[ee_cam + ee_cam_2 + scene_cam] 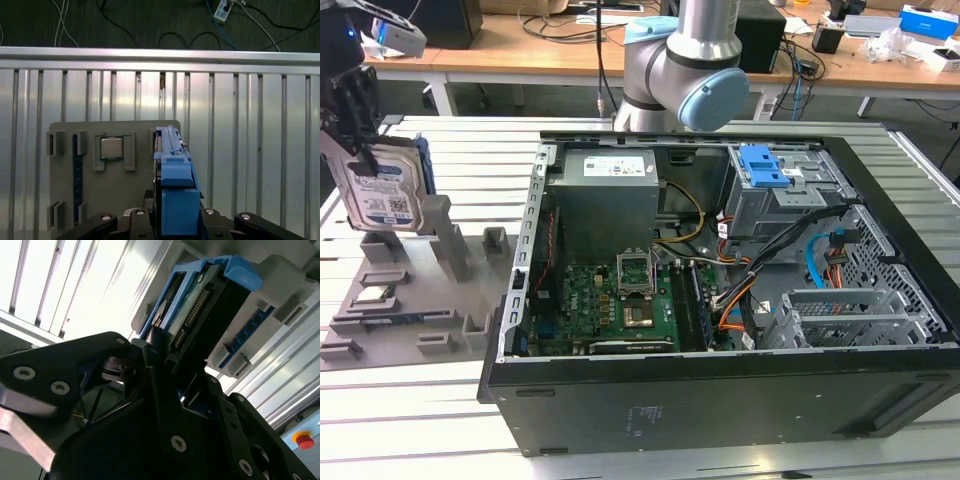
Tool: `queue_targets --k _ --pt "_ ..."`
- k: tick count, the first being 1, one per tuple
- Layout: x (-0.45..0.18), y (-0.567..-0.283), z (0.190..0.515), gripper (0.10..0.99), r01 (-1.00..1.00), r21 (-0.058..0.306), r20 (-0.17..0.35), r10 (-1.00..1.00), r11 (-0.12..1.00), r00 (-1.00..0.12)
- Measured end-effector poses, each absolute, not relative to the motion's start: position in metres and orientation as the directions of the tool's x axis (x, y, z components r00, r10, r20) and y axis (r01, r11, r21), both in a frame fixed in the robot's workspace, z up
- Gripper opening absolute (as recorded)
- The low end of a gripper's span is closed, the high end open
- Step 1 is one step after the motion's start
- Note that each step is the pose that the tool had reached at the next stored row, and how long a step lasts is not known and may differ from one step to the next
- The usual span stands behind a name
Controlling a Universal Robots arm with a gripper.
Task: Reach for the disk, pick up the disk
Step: 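Pick up the disk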
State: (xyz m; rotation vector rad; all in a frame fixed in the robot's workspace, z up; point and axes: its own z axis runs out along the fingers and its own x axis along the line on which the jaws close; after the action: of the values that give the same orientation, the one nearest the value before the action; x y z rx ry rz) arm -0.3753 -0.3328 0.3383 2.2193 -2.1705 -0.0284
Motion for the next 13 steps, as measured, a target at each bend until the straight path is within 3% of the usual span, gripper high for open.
queue_targets --k 13 --pt "-0.373 -0.331 0.368 0.361 -0.999 0.041 0.013 -1.0 -0.022 0.023"
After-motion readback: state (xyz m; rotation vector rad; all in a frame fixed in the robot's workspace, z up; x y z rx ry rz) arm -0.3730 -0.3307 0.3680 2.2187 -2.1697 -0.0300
